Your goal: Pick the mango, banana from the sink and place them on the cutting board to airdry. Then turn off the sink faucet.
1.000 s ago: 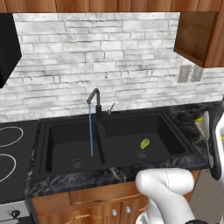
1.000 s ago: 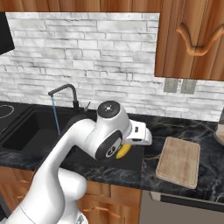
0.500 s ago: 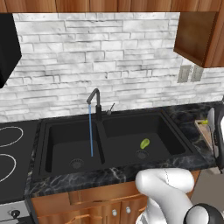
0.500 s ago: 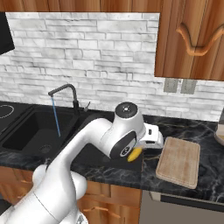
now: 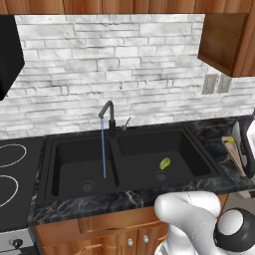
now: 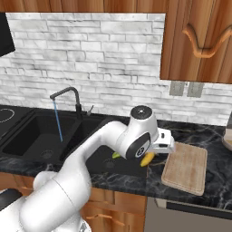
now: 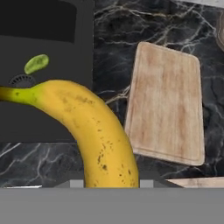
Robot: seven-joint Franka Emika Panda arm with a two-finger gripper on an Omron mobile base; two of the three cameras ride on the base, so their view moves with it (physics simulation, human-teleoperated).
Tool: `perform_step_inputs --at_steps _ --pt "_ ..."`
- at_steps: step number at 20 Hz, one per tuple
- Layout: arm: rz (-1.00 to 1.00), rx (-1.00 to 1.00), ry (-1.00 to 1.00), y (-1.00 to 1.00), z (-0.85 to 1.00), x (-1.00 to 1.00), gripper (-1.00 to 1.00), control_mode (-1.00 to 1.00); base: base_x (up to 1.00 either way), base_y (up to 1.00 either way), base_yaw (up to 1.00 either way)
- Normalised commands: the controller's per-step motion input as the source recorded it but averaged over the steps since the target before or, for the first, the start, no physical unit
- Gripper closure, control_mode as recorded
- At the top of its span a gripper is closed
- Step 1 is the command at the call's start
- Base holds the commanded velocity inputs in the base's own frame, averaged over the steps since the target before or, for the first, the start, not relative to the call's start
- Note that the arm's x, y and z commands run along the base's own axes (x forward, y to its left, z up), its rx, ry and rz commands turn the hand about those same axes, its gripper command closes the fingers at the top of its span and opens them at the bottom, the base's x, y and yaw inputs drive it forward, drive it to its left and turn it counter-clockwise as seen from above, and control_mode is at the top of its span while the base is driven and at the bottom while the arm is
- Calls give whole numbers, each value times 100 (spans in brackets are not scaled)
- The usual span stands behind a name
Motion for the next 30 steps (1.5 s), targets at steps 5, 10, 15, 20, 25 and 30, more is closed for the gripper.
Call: perform_step_inputs --at_steps 5,10,15,20,25,30 --pt "3 0 0 -28 0 23 100 -100 0 0 0" --pt "5 0 0 -30 -7 24 100 -100 0 0 0" --pt "5 0 0 -28 -21 26 100 -100 0 0 0" --pt "5 0 0 -20 -23 36 100 -100 0 0 0" --pt "4 0 0 -16 -22 31 100 -100 0 0 0" --pt "4 0 0 -25 -18 15 100 -100 0 0 0"
